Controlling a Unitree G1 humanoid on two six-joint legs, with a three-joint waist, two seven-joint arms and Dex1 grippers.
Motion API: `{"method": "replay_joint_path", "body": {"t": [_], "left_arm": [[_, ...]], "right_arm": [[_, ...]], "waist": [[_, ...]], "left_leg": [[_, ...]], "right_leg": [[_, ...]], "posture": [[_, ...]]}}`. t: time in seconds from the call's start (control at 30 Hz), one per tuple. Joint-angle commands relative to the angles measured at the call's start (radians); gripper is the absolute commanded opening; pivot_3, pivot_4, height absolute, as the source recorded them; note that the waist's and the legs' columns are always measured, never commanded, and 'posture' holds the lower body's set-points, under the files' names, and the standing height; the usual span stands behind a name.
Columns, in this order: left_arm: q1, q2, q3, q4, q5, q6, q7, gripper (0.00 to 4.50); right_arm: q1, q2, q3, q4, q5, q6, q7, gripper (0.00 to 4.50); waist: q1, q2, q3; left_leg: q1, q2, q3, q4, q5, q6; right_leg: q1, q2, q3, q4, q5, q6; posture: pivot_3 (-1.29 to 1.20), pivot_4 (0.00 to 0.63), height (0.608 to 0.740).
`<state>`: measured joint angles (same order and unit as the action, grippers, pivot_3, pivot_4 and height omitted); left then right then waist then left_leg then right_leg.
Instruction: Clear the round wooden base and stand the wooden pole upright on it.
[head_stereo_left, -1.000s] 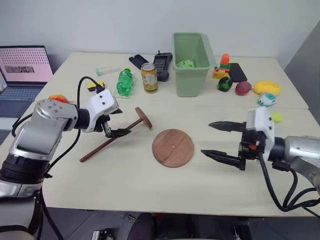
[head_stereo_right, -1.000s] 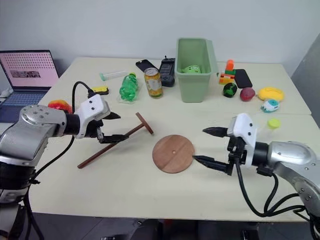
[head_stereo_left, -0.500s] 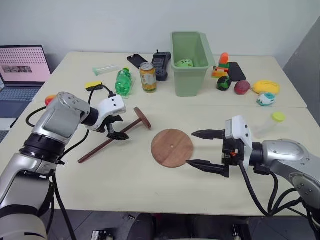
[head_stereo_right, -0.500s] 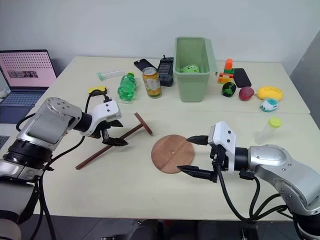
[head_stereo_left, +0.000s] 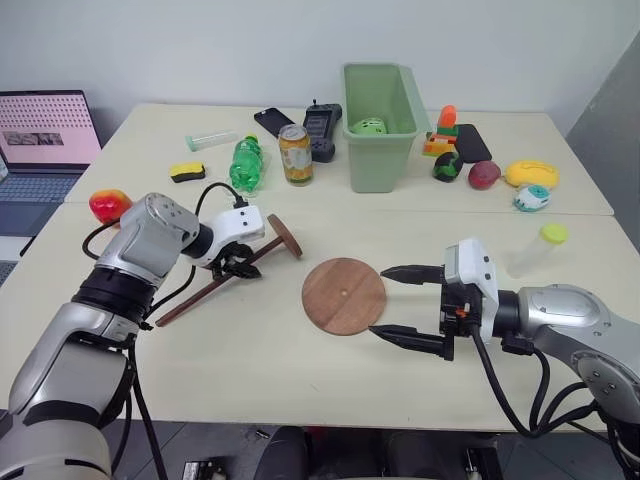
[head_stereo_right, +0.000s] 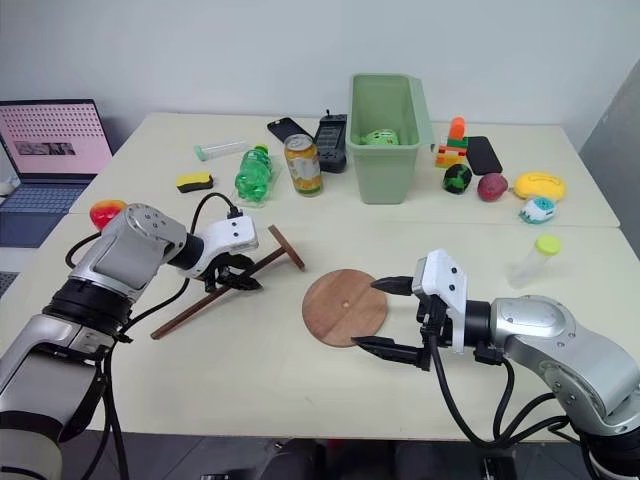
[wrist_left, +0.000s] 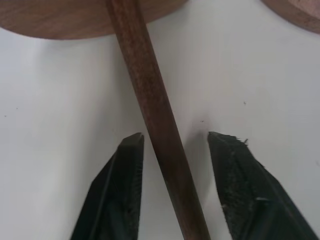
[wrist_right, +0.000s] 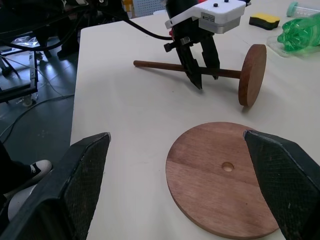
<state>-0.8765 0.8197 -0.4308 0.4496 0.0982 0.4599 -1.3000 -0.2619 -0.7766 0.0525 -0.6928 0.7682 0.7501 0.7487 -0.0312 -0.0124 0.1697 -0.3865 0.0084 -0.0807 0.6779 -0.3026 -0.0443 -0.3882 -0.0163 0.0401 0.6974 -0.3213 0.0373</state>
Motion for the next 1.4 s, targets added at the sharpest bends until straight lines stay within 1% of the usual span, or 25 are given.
{"method": "replay_joint_path", "body": {"t": [0.03,0.13,0.17,0.33,0.37,0.43,0.5,0.53,0.63,0.7,0.77,0.87,0.97,1.03,1.2,1.33,1.4], "left_arm": [[-0.028,0.0,0.035,0.011,0.01,-0.018,0.0,1.06],[-0.027,-0.003,0.045,0.009,0.006,-0.015,0.001,0.54],[-0.027,-0.004,0.048,0.007,0.004,-0.012,0.001,0.29],[-0.02,0.008,0.102,-0.028,-0.028,-0.006,0.016,0.27],[-0.022,0.009,0.124,-0.041,-0.043,0.001,0.018,0.27],[-0.043,-0.003,0.223,-0.075,-0.126,0.011,0.023,0.27],[-0.066,-0.04,0.331,-0.111,-0.222,0.047,0.054,0.27],[-0.064,-0.077,0.4,-0.148,-0.301,0.06,0.067,0.27],[-0.028,-0.166,0.523,-0.285,-0.441,0.123,0.138,0.27],[0.017,-0.242,0.58,-0.403,-0.521,0.169,0.216,0.27],[0.06,-0.304,0.603,-0.49,-0.583,0.199,0.268,0.27],[0.14,-0.392,0.605,-0.6,-0.648,0.203,0.337,0.27],[0.207,-0.451,0.578,-0.678,-0.679,0.187,0.379,0.27],[0.245,-0.492,0.554,-0.704,-0.673,0.146,0.404,0.27],[0.297,-0.547,0.5,-0.701,-0.645,0.052,0.433,0.27],[0.32,-0.564,0.459,-0.67,-0.614,-0.024,0.429,0.27],[0.326,-0.566,0.442,-0.642,-0.599,-0.063,0.421,0.27]], "right_arm": [[-0.009,0.0,-0.017,-0.023,0.006,-0.014,0.015,4.46],[-0.012,-0.002,-0.017,-0.016,0.001,-0.017,0.023,4.46],[-0.014,-0.002,-0.019,-0.013,0.0,-0.017,0.026,4.46],[-0.023,-0.013,-0.029,-0.004,-0.004,-0.019,0.038,4.46],[-0.023,-0.018,-0.036,-0.005,-0.001,-0.018,0.04,4.46],[-0.015,-0.033,-0.065,-0.017,0.019,-0.007,0.039,4.46],[0.004,-0.045,-0.095,-0.03,0.035,0.002,0.035,4.46],[0.022,-0.051,-0.111,-0.044,0.045,0.01,0.028,4.46],[0.075,-0.063,-0.149,-0.08,0.058,0.013,0.015,4.46],[0.116,-0.048,-0.163,-0.108,0.028,-0.015,-0.015,4.46],[0.149,-0.034,-0.17,-0.118,-0.004,-0.047,-0.032,4.46],[0.2,-0.018,-0.147,-0.126,-0.085,-0.111,-0.044,4.46],[0.233,0.0,-0.11,-0.121,-0.149,-0.154,-0.056,4.46],[0.247,0.013,-0.088,-0.124,-0.14,-0.131,-0.068,4.46],[0.267,-0.003,-0.068,-0.143,-0.107,-0.071,-0.07,4.46],[0.263,-0.009,-0.059,-0.141,-0.106,-0.044,-0.078,4.46],[0.25,0.004,-0.06,-0.137,-0.096,-0.023,-0.098,4.46]], "waist": [[0.0,0.0,0.0],[0.0,0.0,0.0],[0.0,0.0,0.0],[0.0,0.0,0.0],[0.0,0.0,0.0],[0.0,0.0,0.0],[0.002,0.0,0.0],[0.003,0.0,0.0],[0.007,-0.001,0.0],[0.005,-0.001,0.0],[0.004,-0.001,0.0],[0.001,-0.001,-0.001],[0.0,-0.001,-0.001],[0.002,-0.001,-0.001],[0.004,-0.001,-0.001],[0.004,-0.001,-0.001],[0.005,-0.001,-0.001]], "left_leg": [[0.0,0.0,0.0,0.0,0.0,0.0],[0.0,0.0,0.0,0.0,0.0,0.0],[0.0,0.0,0.0,0.0,0.0,0.0],[0.0,0.0,0.0,0.0,0.0,0.0],[0.0,0.0,0.0,0.0,0.0,0.0],[0.0,0.0,0.0,0.0,0.0,0.0],[-0.001,0.0,-0.001,0.001,0.0,0.0],[-0.003,0.0,-0.002,0.002,0.0,0.0],[-0.006,-0.001,-0.005,0.003,0.0,0.0],[-0.006,-0.001,-0.005,0.003,0.0,-0.001],[-0.006,-0.001,-0.005,0.003,0.001,-0.001],[-0.005,0.0,-0.005,0.004,0.001,-0.001],[-0.003,0.0,-0.003,0.003,0.0,-0.001],[-0.002,0.001,-0.003,0.003,0.001,-0.001],[-0.001,-0.001,-0.002,0.003,0.001,-0.001],[0.0,-0.001,-0.002,0.003,0.0,-0.001],[0.0,-0.001,-0.001,0.003,0.0,-0.001]], "right_leg": [[0.0,0.0,0.0,0.0,0.0,0.0],[0.0,0.0,0.0,0.0,0.0,0.0],[0.0,0.0,0.0,0.0,0.0,0.0],[0.0,0.0,0.0,0.0,0.0,0.0],[0.0,0.0,0.0,0.0,0.0,0.0],[0.0,0.0,0.0,0.0,0.0,0.0],[-0.001,-0.001,-0.001,0.0,0.0,0.0],[-0.001,-0.001,-0.001,0.0,0.0,0.0],[-0.001,-0.003,-0.002,-0.001,0.0,0.0],[-0.001,-0.003,-0.001,-0.001,0.0,0.0],[-0.001,-0.005,-0.001,-0.001,0.0,0.0],[-0.001,-0.004,0.0,0.001,0.0,0.0],[0.0,-0.004,0.001,0.001,0.0,0.0],[0.001,-0.004,0.001,0.001,0.0,0.0],[0.001,-0.003,0.001,0.001,0.0,0.0],[0.002,-0.002,0.001,0.0,0.0,0.0],[0.003,-0.002,0.001,0.0,0.0,0.0]], "posture": [[0.0,0.15,0.74],[0.0,0.15,0.74],[0.0,0.15,0.74],[0.0,0.15,0.74],[0.0,0.15,0.74],[0.0,0.15,0.74],[0.0,0.15,0.74],[0.0,0.15,0.74],[0.0,0.15,0.74],[0.0,0.15,0.74],[0.0,0.15,0.74],[0.0,0.15,0.74],[0.0,0.15,0.74],[0.0,0.15,0.74],[0.0,0.15,0.74],[0.0,0.15,0.74],[0.0,0.15,0.74]]}}
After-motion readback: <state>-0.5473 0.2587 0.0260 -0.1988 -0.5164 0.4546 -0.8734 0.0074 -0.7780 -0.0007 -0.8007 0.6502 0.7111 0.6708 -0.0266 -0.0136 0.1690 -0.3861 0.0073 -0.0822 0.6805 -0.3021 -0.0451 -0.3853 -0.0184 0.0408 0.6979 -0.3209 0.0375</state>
